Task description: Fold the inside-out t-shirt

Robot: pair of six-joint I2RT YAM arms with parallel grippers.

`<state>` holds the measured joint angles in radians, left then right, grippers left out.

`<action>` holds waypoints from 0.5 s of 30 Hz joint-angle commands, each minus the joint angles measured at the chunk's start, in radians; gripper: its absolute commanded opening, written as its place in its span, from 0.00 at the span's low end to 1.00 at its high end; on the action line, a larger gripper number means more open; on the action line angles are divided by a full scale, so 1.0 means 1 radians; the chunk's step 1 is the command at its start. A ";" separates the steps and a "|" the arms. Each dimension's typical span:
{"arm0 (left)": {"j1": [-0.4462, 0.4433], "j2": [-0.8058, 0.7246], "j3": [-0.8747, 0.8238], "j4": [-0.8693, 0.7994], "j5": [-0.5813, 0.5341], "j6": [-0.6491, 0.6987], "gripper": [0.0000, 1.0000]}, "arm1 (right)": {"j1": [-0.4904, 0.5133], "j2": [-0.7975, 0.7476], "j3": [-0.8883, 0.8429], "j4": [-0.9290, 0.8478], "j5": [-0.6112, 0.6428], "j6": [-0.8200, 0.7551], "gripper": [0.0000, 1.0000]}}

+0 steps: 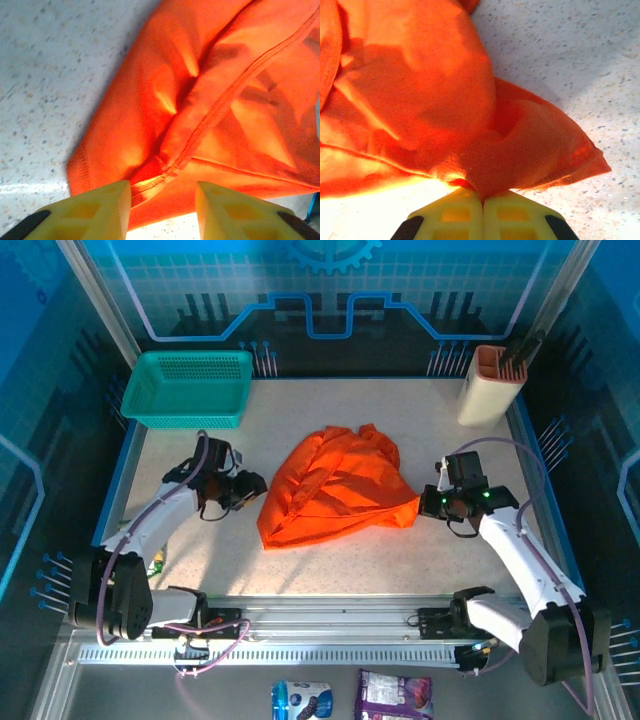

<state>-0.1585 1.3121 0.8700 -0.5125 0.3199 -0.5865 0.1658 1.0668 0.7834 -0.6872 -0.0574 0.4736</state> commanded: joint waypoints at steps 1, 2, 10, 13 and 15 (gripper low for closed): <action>-0.053 0.080 0.120 0.029 -0.014 0.074 0.43 | 0.014 0.048 0.017 0.027 0.083 -0.018 0.00; -0.080 0.119 0.158 0.035 -0.011 0.084 0.43 | 0.016 0.066 0.020 0.033 0.089 -0.024 0.00; -0.348 0.491 0.623 -0.127 -0.240 0.254 0.45 | 0.035 0.094 0.010 0.067 0.097 -0.006 0.00; -0.408 0.640 0.831 -0.216 -0.351 0.305 0.44 | 0.043 0.088 0.010 0.066 0.102 0.000 0.00; -0.434 0.731 0.960 -0.263 -0.416 0.332 0.44 | 0.051 0.084 0.008 0.066 0.105 0.004 0.00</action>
<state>-0.5690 1.9633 1.7073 -0.6453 0.0521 -0.3424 0.1989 1.1664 0.7834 -0.6285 0.0273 0.4667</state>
